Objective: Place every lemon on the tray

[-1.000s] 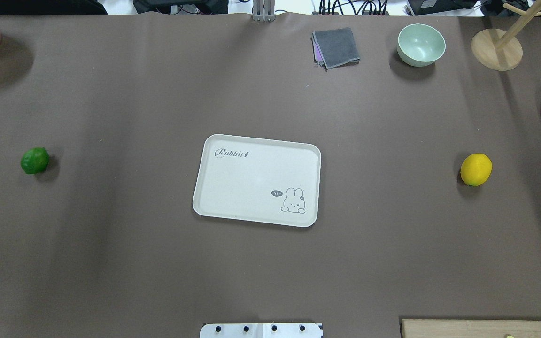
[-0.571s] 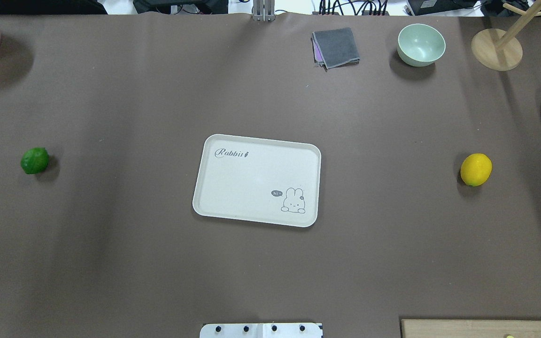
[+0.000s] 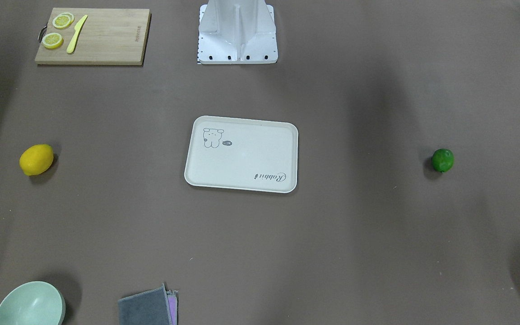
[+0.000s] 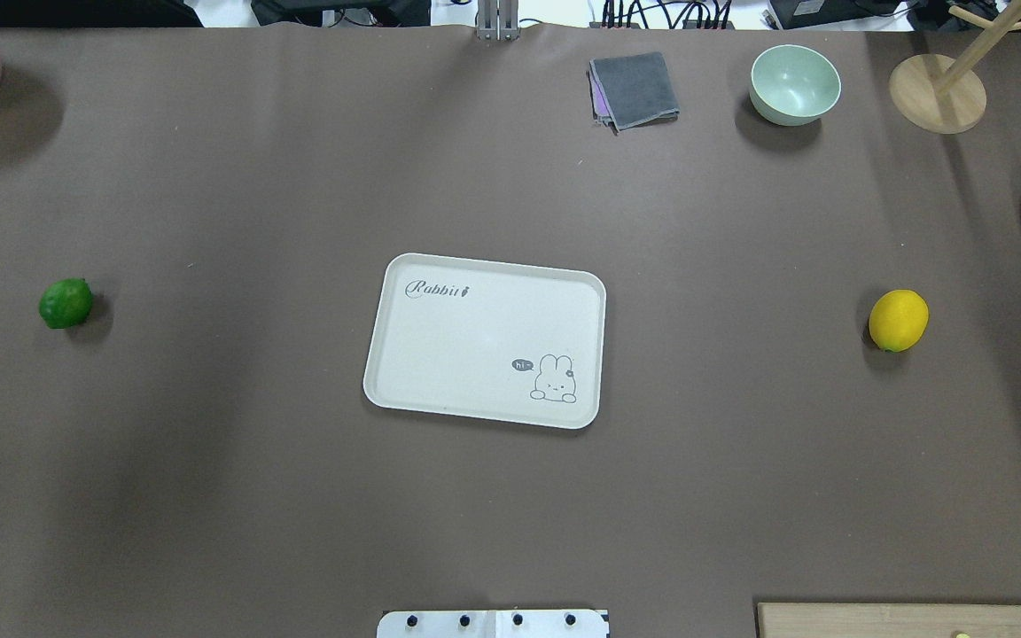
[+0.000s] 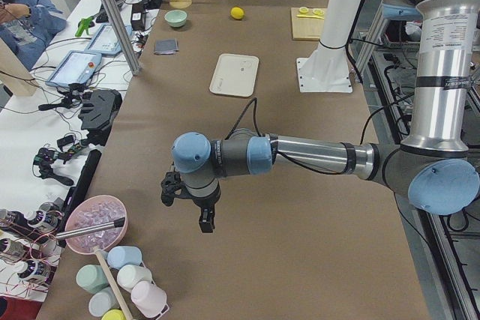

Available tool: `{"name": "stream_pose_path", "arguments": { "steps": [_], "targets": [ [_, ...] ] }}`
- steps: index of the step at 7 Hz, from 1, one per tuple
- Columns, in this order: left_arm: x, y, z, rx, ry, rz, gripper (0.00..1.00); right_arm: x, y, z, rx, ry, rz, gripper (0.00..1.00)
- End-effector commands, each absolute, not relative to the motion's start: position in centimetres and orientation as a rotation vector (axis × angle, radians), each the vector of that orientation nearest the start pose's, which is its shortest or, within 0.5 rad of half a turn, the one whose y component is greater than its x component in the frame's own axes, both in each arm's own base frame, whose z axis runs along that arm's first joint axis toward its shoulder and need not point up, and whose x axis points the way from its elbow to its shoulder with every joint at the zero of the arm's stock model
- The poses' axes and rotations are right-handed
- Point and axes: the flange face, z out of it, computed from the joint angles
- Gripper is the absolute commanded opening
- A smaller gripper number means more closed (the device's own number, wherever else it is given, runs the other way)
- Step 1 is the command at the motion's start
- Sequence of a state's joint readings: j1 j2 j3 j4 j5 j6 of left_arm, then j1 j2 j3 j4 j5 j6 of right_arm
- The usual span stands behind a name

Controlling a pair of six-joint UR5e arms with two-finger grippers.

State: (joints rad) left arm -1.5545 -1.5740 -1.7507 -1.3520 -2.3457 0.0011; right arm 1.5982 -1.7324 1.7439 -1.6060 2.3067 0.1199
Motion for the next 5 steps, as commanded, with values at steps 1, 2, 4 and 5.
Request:
{"name": "stream_pose_path", "arguments": {
  "steps": [1, 2, 4, 5],
  "targets": [
    [0.9, -48.9, 54.7, -0.071, 0.773, -0.007, 0.97, 7.7, -42.3, 64.6, -0.044, -0.739, 0.144, 1.0],
    [4.0, -49.5, 53.2, -0.084, 0.775, 0.003, 0.97, 7.7, -42.4, 64.2, -0.042, -0.74, 0.155, 1.0],
    [8.9, -50.2, 51.1, -0.098, 0.786, -0.018, 0.97, 4.8, -43.7, 62.0, -0.056, -0.799, 0.154, 1.0],
    [11.3, -49.9, 50.9, -0.108, 0.789, -0.018, 0.97, 2.9, -45.1, 60.4, -0.071, -0.817, 0.173, 1.0]
  ]
}}
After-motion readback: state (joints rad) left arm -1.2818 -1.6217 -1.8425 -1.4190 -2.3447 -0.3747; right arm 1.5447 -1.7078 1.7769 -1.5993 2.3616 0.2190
